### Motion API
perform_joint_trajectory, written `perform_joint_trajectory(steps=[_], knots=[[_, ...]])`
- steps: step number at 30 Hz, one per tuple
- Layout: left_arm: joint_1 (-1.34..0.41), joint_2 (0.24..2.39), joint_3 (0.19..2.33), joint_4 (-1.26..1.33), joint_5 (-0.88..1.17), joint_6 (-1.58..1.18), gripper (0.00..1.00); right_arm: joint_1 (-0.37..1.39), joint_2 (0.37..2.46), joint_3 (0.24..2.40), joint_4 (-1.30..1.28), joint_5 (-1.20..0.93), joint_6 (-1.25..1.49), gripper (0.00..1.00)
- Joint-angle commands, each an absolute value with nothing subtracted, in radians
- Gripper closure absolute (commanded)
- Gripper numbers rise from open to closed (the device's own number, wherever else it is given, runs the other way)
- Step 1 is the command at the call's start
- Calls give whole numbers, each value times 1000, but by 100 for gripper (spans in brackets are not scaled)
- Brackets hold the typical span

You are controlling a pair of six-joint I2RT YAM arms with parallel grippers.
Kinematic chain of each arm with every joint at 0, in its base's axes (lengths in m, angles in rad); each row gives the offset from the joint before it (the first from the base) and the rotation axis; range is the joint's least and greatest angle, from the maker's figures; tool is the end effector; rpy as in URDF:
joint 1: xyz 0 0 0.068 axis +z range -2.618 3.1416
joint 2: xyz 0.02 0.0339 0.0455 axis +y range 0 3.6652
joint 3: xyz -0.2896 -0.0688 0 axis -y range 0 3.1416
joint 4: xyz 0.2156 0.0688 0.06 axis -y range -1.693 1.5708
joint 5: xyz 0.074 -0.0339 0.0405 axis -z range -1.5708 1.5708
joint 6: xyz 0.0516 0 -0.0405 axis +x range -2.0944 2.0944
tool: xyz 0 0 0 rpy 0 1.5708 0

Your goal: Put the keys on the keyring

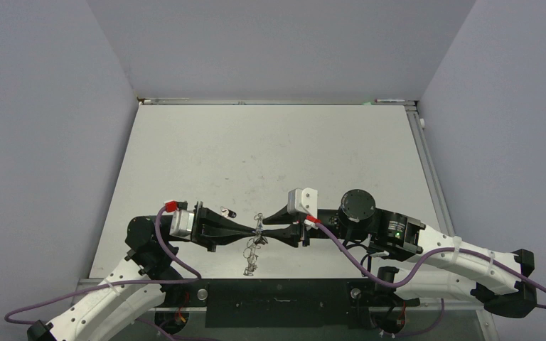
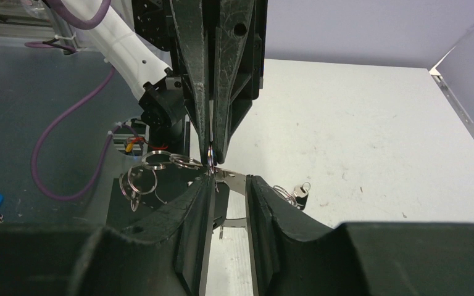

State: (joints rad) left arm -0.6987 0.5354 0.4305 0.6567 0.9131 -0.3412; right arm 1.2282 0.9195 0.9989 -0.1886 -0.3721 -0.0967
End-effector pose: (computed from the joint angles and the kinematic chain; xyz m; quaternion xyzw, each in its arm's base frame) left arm 0.0361 -0.0837 0.3537 0.4566 0.3624 -0.5759 0.5732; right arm 0.0414 0.1720 0.4074 -0.5474 0.5011 0.4679 0.4799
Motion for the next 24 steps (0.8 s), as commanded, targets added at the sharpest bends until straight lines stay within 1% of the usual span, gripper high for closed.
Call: perform_joint_trajectory(steps=[1, 6, 9, 12, 19, 24], knots=[[-703, 521, 437, 730, 910, -357, 100, 1216, 930, 1043, -159, -419, -101, 75], [-703, 519, 439, 726, 911, -357, 100, 1215, 935, 1043, -151, -431, -98, 78], [-703, 518, 439, 724, 909, -356, 100, 1214, 941, 1042, -147, -435, -97, 84], [-703, 515, 439, 722, 907, -354, 100, 1213, 938, 1037, -145, -435, -95, 94], [-703, 506, 438, 732, 897, -357, 100, 1213, 919, 1003, -124, -441, -79, 95], [-702, 493, 442, 730, 895, -352, 100, 1213, 921, 965, -63, -452, -52, 95]])
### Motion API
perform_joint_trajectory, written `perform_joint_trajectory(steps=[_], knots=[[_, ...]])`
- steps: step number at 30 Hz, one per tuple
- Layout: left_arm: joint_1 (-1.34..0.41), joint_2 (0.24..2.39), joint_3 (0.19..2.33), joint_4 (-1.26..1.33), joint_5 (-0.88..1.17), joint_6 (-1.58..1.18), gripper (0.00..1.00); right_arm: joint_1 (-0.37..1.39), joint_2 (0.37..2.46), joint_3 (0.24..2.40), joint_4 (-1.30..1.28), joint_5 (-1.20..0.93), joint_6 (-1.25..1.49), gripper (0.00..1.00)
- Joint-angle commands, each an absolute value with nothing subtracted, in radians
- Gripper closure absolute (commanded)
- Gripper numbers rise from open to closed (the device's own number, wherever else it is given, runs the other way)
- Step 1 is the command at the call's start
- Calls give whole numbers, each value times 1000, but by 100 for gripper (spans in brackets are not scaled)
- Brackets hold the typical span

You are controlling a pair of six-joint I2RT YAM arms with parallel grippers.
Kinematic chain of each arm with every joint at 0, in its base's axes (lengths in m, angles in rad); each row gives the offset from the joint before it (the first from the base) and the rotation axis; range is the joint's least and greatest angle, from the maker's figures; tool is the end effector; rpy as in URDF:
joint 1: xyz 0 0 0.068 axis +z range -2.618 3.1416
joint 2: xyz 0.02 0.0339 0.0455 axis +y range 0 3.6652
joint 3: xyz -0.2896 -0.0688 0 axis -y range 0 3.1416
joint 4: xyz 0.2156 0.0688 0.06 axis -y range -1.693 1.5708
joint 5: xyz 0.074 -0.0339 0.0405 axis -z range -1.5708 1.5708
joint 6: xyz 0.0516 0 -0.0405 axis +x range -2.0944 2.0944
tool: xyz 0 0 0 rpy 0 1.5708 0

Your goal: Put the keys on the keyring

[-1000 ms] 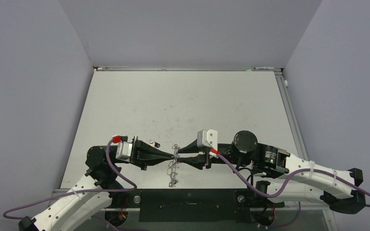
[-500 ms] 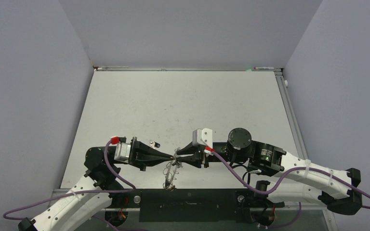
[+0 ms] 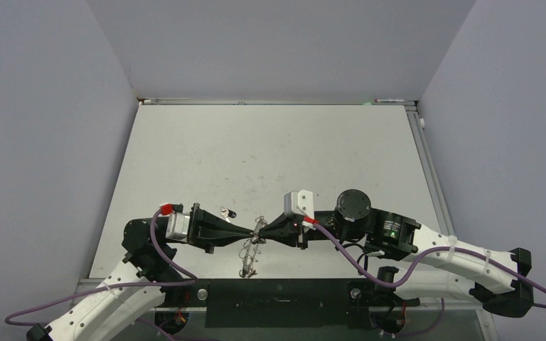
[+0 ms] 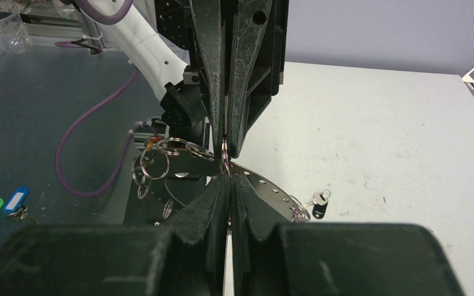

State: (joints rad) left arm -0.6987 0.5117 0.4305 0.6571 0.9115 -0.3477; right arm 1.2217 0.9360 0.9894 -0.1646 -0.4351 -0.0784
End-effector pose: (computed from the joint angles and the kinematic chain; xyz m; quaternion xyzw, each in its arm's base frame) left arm 0.0318 -0.0800 0.3551 0.4557 0.3544 -0.5762 0.5786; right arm 0.0413 0.1770 0.4047 -0.5550 0.4922 0.4875 0.4605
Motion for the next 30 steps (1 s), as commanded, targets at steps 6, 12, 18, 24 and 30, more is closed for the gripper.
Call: perform_joint_trajectory(steps=[6, 12, 18, 24, 30], knots=[[-701, 474, 438, 726, 885, -346, 100, 1206, 931, 943, -37, -465, -37, 95], [-701, 478, 443, 720, 893, -341, 100, 1202, 929, 933, -14, -481, -21, 95], [-701, 501, 437, 768, 921, -380, 100, 1194, 989, 955, 19, -529, -19, 95], [-703, 514, 433, 813, 946, -414, 100, 1174, 1027, 988, 15, -563, -37, 95], [-707, 515, 433, 811, 957, -419, 100, 1160, 1022, 1020, -12, -568, -60, 95]])
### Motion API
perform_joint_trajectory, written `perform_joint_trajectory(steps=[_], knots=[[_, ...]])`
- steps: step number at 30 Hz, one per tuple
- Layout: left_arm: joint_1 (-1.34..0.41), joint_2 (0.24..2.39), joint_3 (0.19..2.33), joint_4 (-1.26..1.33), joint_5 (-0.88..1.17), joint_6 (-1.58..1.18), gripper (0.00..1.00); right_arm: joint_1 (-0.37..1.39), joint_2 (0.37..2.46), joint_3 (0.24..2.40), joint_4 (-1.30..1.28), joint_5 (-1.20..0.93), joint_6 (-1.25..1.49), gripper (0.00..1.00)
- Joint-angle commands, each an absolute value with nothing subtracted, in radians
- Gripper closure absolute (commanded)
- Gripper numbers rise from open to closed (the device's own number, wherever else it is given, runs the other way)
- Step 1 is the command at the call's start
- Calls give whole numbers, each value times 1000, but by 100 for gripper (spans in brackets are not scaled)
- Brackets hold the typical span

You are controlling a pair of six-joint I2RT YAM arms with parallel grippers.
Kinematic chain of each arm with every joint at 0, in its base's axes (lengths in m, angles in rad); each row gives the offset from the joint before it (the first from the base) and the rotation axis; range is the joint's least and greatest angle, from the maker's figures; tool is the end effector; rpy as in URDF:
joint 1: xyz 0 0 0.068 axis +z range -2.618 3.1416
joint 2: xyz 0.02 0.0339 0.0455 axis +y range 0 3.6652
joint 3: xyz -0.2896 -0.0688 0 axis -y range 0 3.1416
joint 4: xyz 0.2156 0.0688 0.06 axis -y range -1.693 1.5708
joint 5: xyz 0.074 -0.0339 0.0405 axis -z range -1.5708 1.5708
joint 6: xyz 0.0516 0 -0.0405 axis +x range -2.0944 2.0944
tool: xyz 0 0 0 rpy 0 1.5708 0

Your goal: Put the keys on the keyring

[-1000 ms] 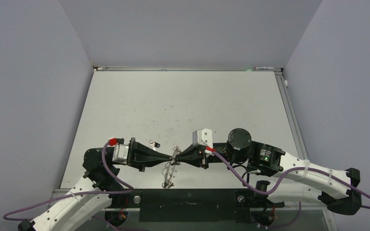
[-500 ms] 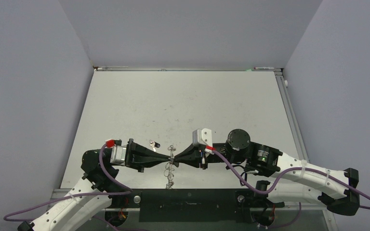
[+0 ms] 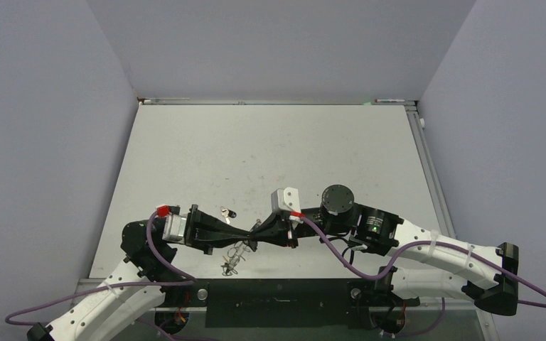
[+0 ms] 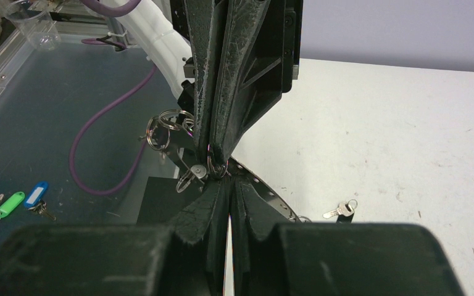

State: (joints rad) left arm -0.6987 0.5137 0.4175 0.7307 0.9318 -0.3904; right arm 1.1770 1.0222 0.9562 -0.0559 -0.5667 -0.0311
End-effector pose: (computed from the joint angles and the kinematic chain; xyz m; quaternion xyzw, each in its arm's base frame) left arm 0.0289 -0.0784 0.3569 0.4580 0.3368 -0.5864 0.5770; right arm 0.0530 0.1997 0.3920 -0.5609 0.4865 0.5209 0.4212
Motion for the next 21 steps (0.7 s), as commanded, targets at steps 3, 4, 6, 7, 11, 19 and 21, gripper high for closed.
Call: perform_joint_trajectory(steps=[3, 4, 6, 7, 11, 19, 21], knots=[[-711, 518, 436, 805, 966, -419, 100, 1159, 1016, 1035, -46, -564, -70, 95], [-713, 520, 437, 803, 971, -420, 100, 1158, 1011, 1040, -53, -561, -74, 95], [-717, 524, 438, 801, 982, -422, 100, 1158, 1002, 1047, -65, -556, -80, 95], [-719, 527, 439, 799, 988, -422, 100, 1158, 998, 1053, -73, -555, -83, 95], [-725, 541, 444, 799, 1012, -429, 100, 1158, 982, 1072, -105, -553, -94, 95], [-732, 557, 445, 799, 1024, -438, 100, 1158, 958, 1075, -84, -572, -86, 95], [-735, 560, 445, 804, 1025, -441, 100, 1158, 957, 1064, -56, -578, -76, 95]])
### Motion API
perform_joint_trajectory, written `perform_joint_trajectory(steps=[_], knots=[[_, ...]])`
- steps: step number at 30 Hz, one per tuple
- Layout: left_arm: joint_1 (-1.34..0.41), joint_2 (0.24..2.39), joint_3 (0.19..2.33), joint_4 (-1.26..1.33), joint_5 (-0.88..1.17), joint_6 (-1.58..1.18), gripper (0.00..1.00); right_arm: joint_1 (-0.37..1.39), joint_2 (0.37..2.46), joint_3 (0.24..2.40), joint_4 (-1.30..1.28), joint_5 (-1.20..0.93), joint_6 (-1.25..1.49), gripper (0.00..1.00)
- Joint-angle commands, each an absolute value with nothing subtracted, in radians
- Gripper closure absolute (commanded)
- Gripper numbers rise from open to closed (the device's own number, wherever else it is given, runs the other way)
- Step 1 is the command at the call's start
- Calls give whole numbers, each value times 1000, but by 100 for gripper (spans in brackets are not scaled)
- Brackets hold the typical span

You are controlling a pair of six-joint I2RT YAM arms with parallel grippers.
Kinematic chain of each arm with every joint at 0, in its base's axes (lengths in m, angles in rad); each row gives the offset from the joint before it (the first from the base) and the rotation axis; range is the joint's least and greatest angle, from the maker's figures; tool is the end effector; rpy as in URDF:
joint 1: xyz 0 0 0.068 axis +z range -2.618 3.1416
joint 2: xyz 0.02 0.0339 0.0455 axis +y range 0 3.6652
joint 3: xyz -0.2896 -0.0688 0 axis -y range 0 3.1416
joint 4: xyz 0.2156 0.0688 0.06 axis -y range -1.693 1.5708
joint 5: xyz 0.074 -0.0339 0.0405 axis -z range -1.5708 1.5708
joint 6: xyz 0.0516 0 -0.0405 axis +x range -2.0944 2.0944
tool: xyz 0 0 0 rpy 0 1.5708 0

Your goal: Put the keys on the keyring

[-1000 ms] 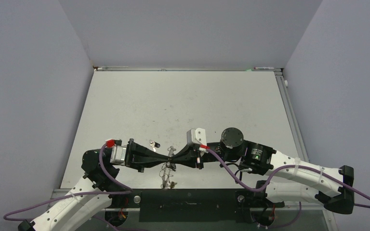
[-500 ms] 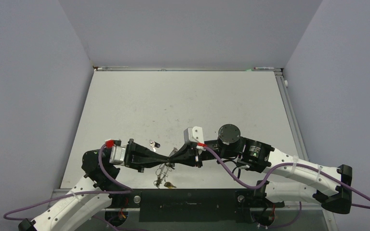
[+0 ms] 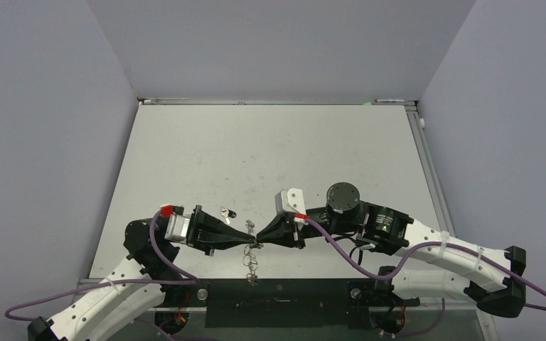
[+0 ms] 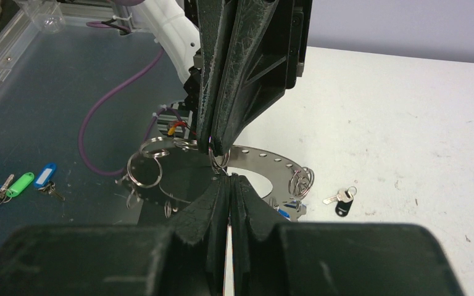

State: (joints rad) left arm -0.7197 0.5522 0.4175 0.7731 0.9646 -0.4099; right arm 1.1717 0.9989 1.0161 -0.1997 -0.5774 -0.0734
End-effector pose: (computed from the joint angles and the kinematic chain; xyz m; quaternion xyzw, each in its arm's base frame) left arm 0.0308 -0.0834 0.3575 0.4708 0.3295 -0.5997 0.5569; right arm 0.0491 0.1889 0.3994 -0.5776 0.4924 0.5067 0.4089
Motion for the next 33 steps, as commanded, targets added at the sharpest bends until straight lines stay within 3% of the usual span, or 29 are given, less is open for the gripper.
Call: perform_joint_trajectory(steps=[1, 21, 27, 33], knots=[[-736, 561, 444, 808, 1026, -443, 100, 1158, 960, 1060, -46, -582, -71, 95], [-738, 522, 437, 769, 945, -389, 100, 1158, 1038, 984, 154, -583, 36, 95], [-736, 507, 437, 747, 921, -371, 100, 1158, 954, 973, 101, -534, 14, 72], [-732, 494, 434, 747, 896, -370, 100, 1159, 869, 970, 34, -517, -30, 69]])
